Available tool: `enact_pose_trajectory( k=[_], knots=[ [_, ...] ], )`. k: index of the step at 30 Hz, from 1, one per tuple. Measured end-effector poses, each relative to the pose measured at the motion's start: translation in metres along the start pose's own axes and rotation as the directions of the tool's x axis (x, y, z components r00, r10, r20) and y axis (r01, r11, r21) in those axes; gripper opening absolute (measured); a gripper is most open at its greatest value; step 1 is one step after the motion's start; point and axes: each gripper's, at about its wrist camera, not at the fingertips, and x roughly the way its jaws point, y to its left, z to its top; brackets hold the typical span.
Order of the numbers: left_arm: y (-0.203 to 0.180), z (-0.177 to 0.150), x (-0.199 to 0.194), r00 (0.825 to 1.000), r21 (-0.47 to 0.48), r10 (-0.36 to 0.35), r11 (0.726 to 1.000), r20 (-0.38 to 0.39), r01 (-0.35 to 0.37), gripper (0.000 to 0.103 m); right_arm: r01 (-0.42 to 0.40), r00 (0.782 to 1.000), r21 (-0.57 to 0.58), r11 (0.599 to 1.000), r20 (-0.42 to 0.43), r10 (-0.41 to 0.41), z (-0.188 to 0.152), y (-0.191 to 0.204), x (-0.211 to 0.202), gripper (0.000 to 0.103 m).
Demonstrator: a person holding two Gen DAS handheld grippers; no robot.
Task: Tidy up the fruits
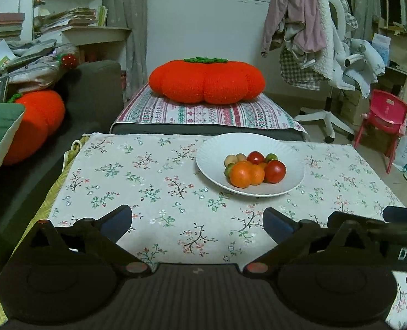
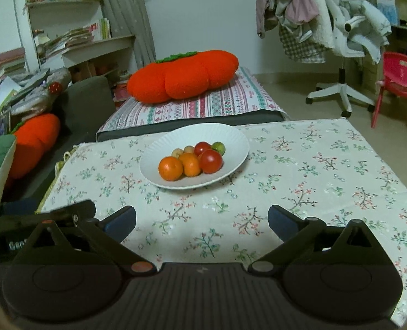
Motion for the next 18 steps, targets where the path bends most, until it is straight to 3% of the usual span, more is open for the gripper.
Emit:
enact_pose_trajectory(
  k=[18],
  knots=[
    [0.001,-0.011,0.014,0.999,0.001,0.002,1.000,-0.043,-0.002,0.086,0.031,0.998,-0.036,0.999,-0.050,-0.033,-0.012,-0.008,0.016,0.103]
  ],
)
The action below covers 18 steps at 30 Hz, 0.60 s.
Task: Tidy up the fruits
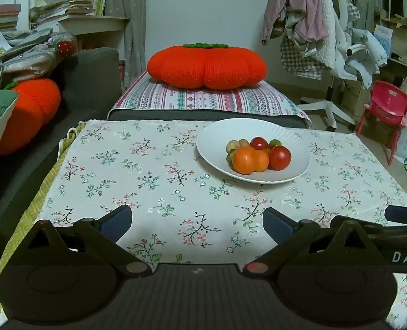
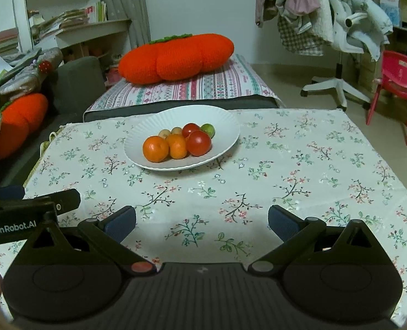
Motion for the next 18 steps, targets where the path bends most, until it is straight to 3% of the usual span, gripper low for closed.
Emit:
enact_pose_trajectory(
  k=[18],
  knots=[
    [-0.0026,-0.0011,0.0018,1.000,0.014,-0.009,1.000,-0.016,0.010,0.086,-0.005,1.000,-0.016,1.000,-0.016,0.005,-0.0004,0.0005,0.0006,0.103]
  ],
)
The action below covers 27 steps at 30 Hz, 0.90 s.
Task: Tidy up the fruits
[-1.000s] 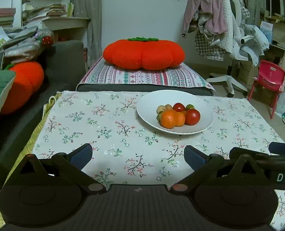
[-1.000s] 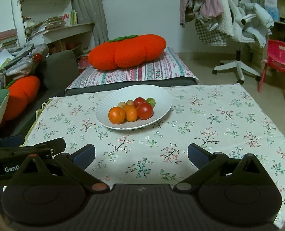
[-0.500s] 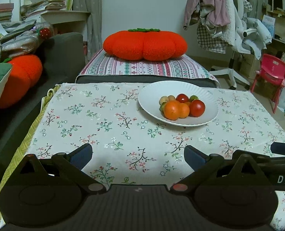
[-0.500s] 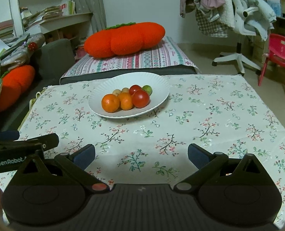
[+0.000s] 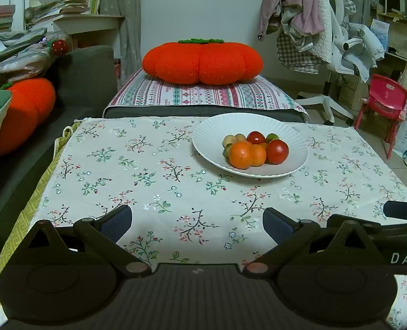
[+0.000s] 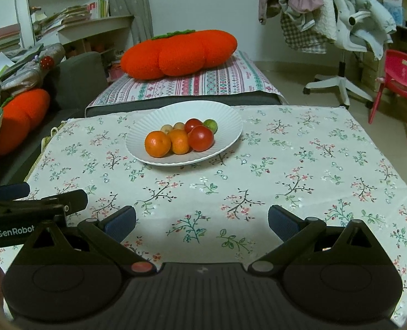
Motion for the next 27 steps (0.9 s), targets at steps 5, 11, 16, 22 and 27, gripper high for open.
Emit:
enact_pose_trajectory(
  k=[5,11,16,22,27],
  knots=[
    [-0.0002,-0.0001,0.0013,1.000,-0.001,-0.001,1.000,-0.008,0.001,0.086,0.001,1.000,-0.003,1.000,-0.004,-0.001,0.0001,-0.0001,0.0011,0.103],
    [-0.0021,-0.0007,0.0013,1.000,0.007,0.004,1.000,-0.005,-0.004,0.086,0.002,1.000,-0.004,1.000,-0.004,-0.003,-0.0001,-0.0001,0.0009,0.103],
    [-0.0022,-0.0010,0.0017,1.000,0.011,0.006,1.000,-0.006,-0.006,0.086,0.003,1.000,-0.005,1.000,-0.004,-0.003,-0.0002,-0.0001,0.0009,0.103],
    [-0.0028,-0.0016,0.0017,1.000,0.014,0.008,1.000,0.000,-0.008,0.086,0.004,1.000,-0.004,1.000,-0.005,-0.004,-0.0004,-0.0004,0.0009,0.103],
    [-0.0025,-0.0016,0.0017,1.000,0.014,0.007,1.000,0.006,-0.007,0.086,0.001,1.000,-0.004,1.000,-0.005,-0.001,-0.0009,-0.0008,0.0007,0.103]
  ],
)
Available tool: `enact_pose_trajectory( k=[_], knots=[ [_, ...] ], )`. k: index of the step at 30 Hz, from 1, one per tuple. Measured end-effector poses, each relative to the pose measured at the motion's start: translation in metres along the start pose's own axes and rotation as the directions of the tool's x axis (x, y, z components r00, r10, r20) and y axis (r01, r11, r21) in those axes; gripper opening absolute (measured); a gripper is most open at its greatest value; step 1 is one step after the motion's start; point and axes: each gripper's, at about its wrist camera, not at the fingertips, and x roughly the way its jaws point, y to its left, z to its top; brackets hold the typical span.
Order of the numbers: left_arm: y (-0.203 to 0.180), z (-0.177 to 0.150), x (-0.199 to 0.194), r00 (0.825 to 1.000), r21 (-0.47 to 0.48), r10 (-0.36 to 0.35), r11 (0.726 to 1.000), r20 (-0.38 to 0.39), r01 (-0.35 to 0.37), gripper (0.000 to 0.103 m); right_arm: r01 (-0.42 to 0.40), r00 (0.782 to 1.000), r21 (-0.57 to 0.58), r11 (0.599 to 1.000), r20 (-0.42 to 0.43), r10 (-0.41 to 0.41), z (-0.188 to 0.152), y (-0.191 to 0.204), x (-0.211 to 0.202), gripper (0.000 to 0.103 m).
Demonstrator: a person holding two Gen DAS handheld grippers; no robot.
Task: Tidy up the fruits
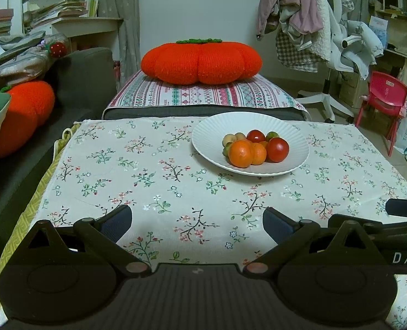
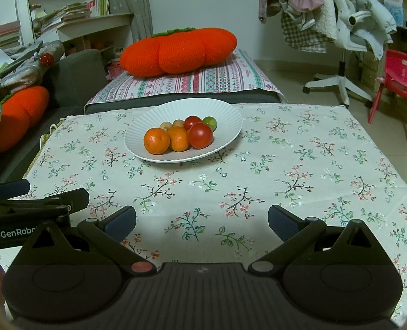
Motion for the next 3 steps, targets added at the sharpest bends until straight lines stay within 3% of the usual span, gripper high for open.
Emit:
enact_pose_trajectory(
  k=[3],
  knots=[
    [0.0002,0.0006,0.0014,1.000,-0.005,-0.003,1.000,-0.008,0.003,0.086,0.001,1.000,-0.001,1.000,0.001,-0.001,-0.0008,-0.0005,0.0002,0.103]
  ],
)
